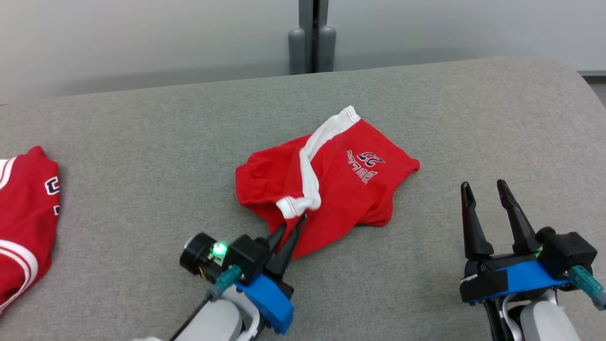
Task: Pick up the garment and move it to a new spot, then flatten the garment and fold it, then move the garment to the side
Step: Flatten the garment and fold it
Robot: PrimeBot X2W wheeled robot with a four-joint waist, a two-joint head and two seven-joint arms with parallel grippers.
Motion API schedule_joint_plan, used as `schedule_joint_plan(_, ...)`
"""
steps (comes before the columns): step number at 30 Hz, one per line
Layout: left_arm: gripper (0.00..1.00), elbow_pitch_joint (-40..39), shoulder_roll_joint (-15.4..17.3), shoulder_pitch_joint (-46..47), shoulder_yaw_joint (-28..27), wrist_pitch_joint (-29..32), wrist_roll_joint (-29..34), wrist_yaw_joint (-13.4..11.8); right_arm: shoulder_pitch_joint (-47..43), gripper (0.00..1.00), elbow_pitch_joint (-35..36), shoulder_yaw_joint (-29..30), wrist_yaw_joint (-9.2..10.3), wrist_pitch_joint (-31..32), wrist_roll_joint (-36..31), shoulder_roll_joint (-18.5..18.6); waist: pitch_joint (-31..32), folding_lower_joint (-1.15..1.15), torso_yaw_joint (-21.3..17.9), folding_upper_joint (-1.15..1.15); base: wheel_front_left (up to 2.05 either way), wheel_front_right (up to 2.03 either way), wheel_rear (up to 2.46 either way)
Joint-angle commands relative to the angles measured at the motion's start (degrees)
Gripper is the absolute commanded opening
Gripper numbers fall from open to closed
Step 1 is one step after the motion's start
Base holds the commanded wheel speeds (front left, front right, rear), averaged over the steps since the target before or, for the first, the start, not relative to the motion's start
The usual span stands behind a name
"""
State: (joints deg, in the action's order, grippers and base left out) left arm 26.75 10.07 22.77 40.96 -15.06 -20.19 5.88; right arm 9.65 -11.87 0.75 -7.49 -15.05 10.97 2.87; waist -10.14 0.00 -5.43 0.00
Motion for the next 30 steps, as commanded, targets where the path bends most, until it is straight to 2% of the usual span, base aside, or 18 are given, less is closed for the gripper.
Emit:
schedule_joint_plan(1, 0.00, -0.45, -0.24, -0.86, 0.23, -0.16, 0.12, 0.01, -0.84, 1.00, -0.12, 0.08, -0.01, -0.19, -0.43, 0.03, 0.10, 0.00, 0.41, 0.00, 0.00, 0.00, 0.00)
schedule_joint_plan(7, 0.00, -0.19, 0.24, -7.86, 2.99, -0.16, 0.09, 0.53, -1.66, 1.00, -0.78, -0.47, -0.01, -0.20, -0.54, 0.04, 1.52, 0.00, 3.03, 0.00, 0.00, 0.00, 0.00)
schedule_joint_plan(11, 0.00, 0.79, 0.31, -10.46, 2.84, -0.16, -0.67, 0.45, -1.84, 1.00, -1.00, -0.73, -0.01, -0.19, -0.68, 0.04, 1.93, 0.00, 4.22, 0.00, 0.00, 0.00, 0.00)
schedule_joint_plan(12, 0.34, 0.53, 0.04, -10.55, 2.39, -0.16, -0.83, 0.11, -1.91, 1.00, -1.12, -0.70, -0.01, -0.19, -0.69, 0.04, 2.05, 0.00, 4.44, 0.00, 0.00, 0.00, 0.00)
schedule_joint_plan(13, 1.00, 0.28, -0.18, -10.82, 1.93, -0.16, -0.99, -0.06, -1.95, 1.00, -1.23, -0.70, -0.01, -0.19, -0.67, 0.05, 2.22, 0.00, 4.57, 0.00, 0.00, 0.00, 0.00)
schedule_joint_plan(20, 1.00, -4.33, -0.22, -13.05, -3.89, -0.17, -0.61, -2.56, -2.72, 1.00, -1.62, -0.85, -0.01, -0.19, -0.54, 0.04, 3.64, 0.00, 4.90, 0.00, 0.00, 0.00, 0.00)
schedule_joint_plan(30, 1.00, -11.66, -0.35, -17.56, -10.50, -0.17, 1.25, -3.49, -3.73, 1.00, -1.63, -0.52, -0.01, -0.19, -0.29, 0.04, 4.75, 0.00, 5.07, 0.00, 0.00, 0.00, 0.00)
